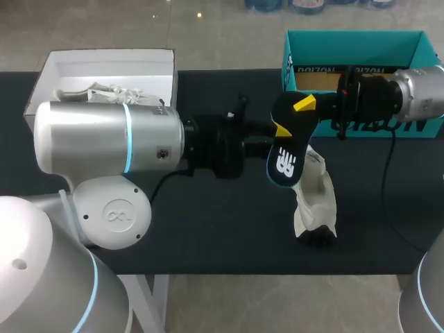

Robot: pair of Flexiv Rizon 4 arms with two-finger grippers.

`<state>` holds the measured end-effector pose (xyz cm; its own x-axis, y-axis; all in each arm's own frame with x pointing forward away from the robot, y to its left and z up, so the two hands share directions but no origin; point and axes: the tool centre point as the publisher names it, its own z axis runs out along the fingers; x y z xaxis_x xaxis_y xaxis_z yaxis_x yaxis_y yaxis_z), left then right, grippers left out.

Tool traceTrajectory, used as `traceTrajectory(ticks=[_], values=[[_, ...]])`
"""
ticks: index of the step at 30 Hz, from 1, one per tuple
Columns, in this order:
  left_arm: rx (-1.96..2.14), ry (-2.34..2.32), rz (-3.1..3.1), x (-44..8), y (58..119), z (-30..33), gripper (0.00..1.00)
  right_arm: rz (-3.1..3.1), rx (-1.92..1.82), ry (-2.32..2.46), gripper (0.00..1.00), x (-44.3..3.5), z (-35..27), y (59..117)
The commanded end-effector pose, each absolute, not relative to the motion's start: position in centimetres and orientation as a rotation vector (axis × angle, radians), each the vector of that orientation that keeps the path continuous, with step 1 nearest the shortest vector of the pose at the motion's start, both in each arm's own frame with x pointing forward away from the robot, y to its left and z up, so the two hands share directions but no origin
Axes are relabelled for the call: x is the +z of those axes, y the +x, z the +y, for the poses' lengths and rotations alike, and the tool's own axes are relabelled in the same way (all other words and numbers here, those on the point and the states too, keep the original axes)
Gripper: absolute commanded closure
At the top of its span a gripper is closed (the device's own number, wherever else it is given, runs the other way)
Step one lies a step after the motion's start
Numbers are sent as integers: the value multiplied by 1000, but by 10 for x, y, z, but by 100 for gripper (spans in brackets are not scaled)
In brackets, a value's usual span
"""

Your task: Take the shoe out of the shoebox, open the shoe tongue, remove and reinsert the insole, then place the shoe into the shoebox

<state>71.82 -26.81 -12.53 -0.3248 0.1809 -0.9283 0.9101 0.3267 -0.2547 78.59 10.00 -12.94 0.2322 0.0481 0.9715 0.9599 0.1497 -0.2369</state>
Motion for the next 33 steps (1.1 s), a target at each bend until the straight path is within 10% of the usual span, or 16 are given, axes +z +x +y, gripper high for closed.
traceTrajectory(ticks=[1, 23, 33], values=[[-1094, 960, 1715, -121, 713, -243, 0, -1125, -906, -1220, 100, -129, 100, 786], [-1079, 1316, 1999, -18, 753, -142, 0, -1125, -906, -1220, 100, -129, 100, 786], [255, 1894, 2095, 13, 755, -155, 0, -1125, -906, -1220, 100, -129, 100, 786]])
